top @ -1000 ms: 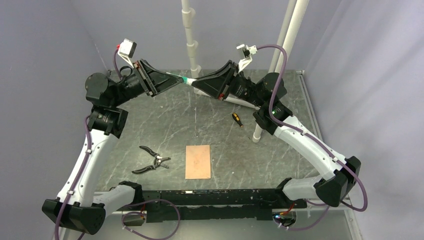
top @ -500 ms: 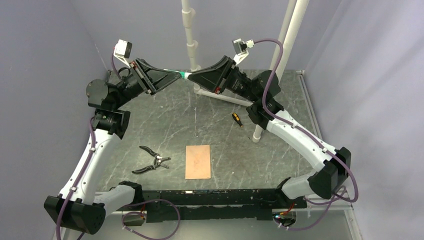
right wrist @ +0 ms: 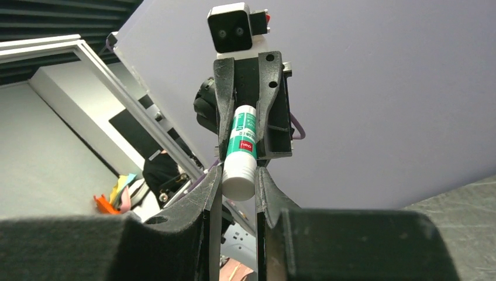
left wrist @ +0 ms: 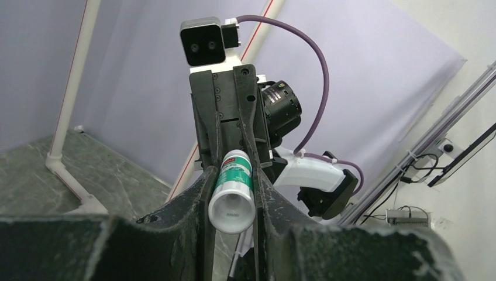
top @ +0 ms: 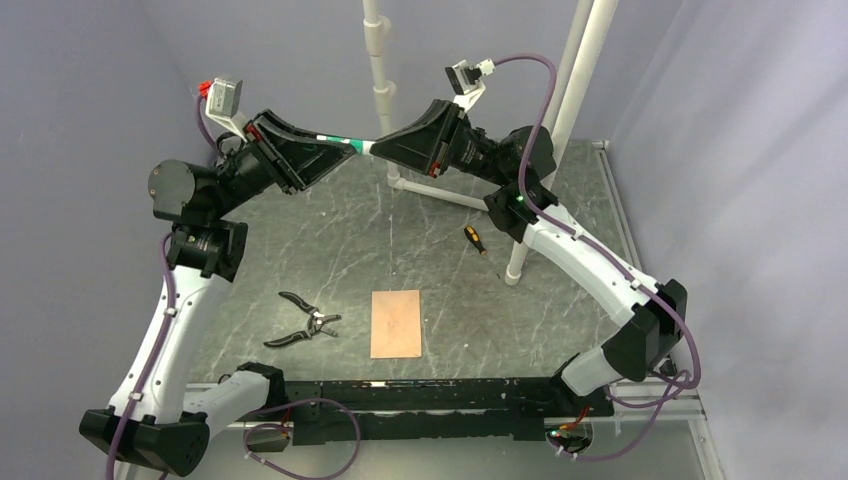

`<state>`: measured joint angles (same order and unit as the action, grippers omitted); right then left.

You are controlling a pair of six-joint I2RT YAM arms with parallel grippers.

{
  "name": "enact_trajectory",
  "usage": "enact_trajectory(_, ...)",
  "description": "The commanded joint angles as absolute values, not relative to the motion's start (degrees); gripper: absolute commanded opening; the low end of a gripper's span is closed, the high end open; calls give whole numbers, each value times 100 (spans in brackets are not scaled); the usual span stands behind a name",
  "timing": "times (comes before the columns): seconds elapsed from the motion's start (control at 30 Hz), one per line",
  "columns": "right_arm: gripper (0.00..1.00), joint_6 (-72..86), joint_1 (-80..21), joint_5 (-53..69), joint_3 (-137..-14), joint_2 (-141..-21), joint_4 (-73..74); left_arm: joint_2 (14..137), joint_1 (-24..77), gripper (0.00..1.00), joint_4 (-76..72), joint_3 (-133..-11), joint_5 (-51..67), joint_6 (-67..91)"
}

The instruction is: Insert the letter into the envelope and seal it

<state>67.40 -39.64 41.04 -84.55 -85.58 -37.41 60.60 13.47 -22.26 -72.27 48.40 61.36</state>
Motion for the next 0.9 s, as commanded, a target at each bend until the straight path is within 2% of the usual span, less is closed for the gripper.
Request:
enact_trajectory(0.0, 0, 7182, -4421, 4341, -8927, -8715, -4080, 6333, 1724, 2, -1462, -6989, 5853, 5600)
enact_trajectory(0.27, 0, 7831, -4469, 4397, -8934, -8972, -4682, 6493, 1843, 3, -1303, -6965, 5754, 5494)
enact_trajectory(0.67, 0, 7280, -4654, 4465, -9430, -9070, -3972, 6724, 2080, 2, -970, -6591, 5633, 5255)
enact_trajectory(0.87, 0, 7024, -4704, 4316, -9247, -8961, -3580, 6706, 2087, 2, -577, -6677, 5500, 4943)
